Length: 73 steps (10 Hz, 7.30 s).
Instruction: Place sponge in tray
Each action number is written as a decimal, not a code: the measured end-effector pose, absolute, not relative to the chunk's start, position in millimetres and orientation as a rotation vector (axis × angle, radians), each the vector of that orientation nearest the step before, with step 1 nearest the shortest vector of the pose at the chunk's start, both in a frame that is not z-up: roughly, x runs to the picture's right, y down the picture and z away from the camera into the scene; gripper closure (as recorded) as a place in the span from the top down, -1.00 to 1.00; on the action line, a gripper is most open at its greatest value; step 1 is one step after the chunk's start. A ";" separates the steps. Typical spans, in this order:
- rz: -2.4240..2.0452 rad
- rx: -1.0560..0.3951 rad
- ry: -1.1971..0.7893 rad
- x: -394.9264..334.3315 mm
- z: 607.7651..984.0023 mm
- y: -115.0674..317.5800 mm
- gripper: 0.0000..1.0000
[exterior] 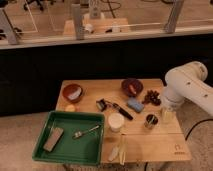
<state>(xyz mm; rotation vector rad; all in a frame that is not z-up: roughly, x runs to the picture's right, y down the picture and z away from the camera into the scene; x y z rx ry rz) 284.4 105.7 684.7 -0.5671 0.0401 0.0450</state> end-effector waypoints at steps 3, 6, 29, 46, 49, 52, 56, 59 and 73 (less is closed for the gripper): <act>0.045 -0.567 0.040 284.4 684.7 105.7 0.60; 0.045 -0.567 0.040 284.4 684.6 105.6 0.60; 0.145 -0.510 -0.087 240.7 787.3 65.2 0.60; 0.248 -0.572 -0.180 223.4 899.3 103.0 0.60; 0.276 -0.583 -0.166 233.7 906.1 111.7 0.60; 0.285 -0.589 -0.167 232.8 914.3 118.5 0.55; 0.296 -0.602 -0.180 228.3 919.3 121.7 -0.22; 0.299 -0.613 -0.208 224.7 916.8 120.4 -0.82; -0.419 -0.358 -0.501 56.9 728.7 74.5 -1.00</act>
